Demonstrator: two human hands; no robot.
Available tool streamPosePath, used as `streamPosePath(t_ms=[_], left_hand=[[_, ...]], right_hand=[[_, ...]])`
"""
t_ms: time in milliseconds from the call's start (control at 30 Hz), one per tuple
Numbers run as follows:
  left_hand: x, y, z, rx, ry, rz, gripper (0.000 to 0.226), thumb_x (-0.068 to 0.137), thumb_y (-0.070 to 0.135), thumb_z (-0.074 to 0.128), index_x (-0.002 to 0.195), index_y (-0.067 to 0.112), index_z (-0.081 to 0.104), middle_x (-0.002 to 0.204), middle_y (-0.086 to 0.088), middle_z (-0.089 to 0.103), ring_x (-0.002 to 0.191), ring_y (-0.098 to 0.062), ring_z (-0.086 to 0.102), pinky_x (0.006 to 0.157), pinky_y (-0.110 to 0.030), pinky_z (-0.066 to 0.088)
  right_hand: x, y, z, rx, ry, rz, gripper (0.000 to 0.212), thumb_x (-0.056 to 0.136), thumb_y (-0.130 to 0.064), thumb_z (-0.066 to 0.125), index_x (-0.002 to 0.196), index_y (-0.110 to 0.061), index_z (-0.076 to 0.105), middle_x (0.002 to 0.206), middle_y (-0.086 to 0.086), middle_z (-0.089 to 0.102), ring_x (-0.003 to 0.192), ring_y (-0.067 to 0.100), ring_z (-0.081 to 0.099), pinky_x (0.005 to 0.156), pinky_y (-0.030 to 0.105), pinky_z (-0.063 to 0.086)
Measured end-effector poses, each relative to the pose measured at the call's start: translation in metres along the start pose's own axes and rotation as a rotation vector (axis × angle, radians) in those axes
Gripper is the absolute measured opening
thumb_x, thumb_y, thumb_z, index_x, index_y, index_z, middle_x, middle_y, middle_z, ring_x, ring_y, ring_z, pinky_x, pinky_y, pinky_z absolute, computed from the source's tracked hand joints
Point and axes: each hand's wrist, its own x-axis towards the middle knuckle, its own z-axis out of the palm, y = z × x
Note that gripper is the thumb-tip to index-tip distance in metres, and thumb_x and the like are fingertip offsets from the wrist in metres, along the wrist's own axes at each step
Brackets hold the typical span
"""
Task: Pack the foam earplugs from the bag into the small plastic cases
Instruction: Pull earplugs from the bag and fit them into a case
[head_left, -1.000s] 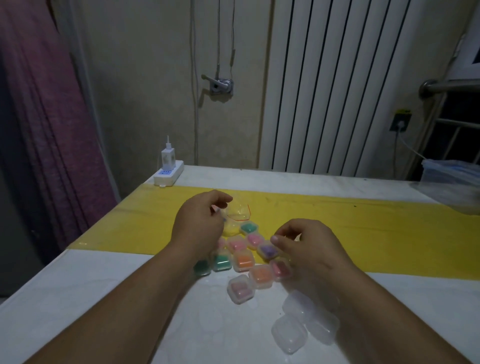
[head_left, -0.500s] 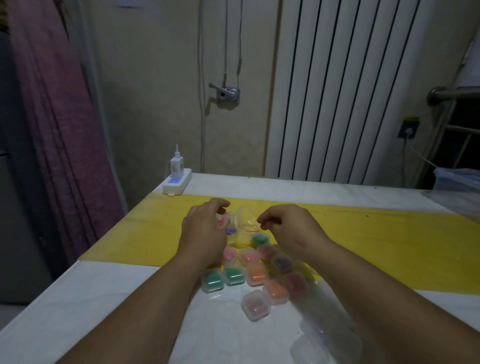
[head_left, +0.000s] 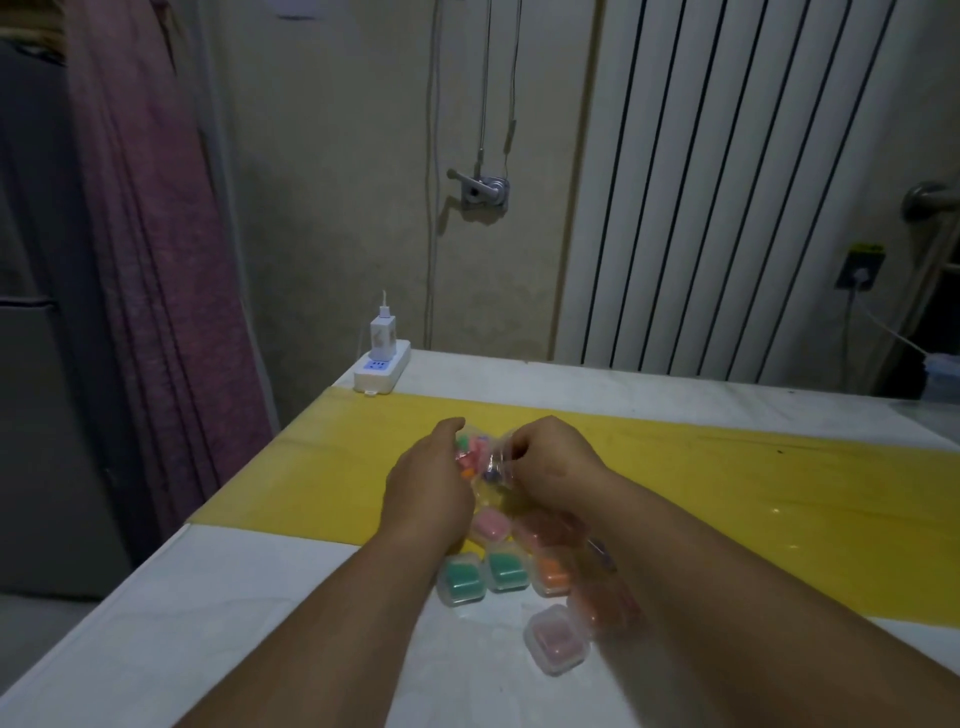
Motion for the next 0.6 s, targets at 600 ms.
streamPosePath(t_ms=[600], left_hand=[[0.001,0.018,-0.023,-0.889,-0.089,-0.298,0.04,0.096,0.053,0.046,0.123,0.027,0.059,0.115,-0.001,0.069,0.104,-0.023,0.065,0.096,-0.046,0.051]], right_hand=[[-0.059,-0.005,-0.028,0.303,0.196,-0.335,0.074,0.073,-0.02,0.085,0.125,-0.059,0.047,0.115,-0.039,0.048,0.106,-0.006,0.054,0.09,0.02,0.05]])
